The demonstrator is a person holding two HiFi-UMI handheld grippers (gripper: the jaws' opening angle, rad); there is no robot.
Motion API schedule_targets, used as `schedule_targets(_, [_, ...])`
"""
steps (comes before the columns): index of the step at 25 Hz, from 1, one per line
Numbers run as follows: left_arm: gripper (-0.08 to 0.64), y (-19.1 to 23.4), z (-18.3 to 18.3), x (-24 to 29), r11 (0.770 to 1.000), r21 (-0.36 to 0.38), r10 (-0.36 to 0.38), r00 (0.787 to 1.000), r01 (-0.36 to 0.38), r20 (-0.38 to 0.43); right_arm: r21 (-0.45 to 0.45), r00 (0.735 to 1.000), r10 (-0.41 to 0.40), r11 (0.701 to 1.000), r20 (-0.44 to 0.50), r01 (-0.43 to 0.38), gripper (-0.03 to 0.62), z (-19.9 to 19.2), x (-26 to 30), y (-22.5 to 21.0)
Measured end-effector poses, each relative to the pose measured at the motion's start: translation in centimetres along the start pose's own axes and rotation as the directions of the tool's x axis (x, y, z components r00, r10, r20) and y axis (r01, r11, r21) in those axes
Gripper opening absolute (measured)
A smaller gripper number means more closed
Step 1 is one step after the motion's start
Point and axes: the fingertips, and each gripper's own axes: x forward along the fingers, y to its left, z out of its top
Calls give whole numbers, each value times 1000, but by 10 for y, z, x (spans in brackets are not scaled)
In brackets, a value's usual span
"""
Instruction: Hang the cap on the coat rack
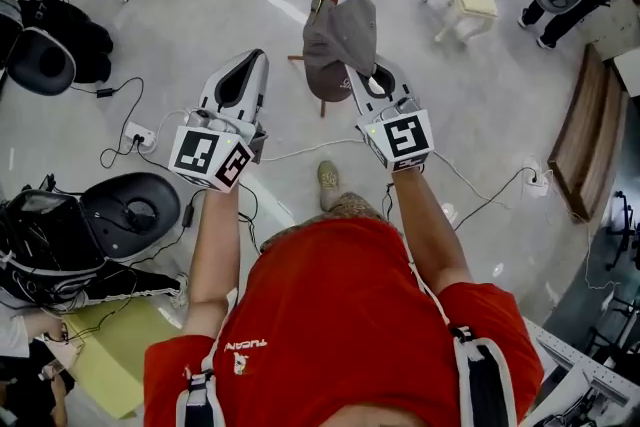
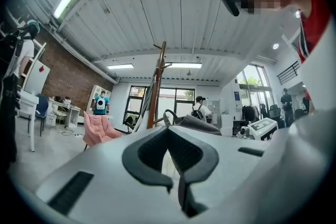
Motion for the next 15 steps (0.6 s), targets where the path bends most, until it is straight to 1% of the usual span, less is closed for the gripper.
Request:
schedule_targets(4, [8,28,-8,47,1000,-3,16,1000,-16,-10,-14,999,21,1000,-33,-21,38,-26,42,-31])
schedule_targets(8, [8,54,-16,86,999,1,36,999,-36,-12,-18,997,31,999,-76,-33,38,-61,78,-58])
schedule_targets(15, [8,83,-29,114,998,1,63,997,-63,-41,-3,987,13,1000,-160,-14,38,-114,112,-84])
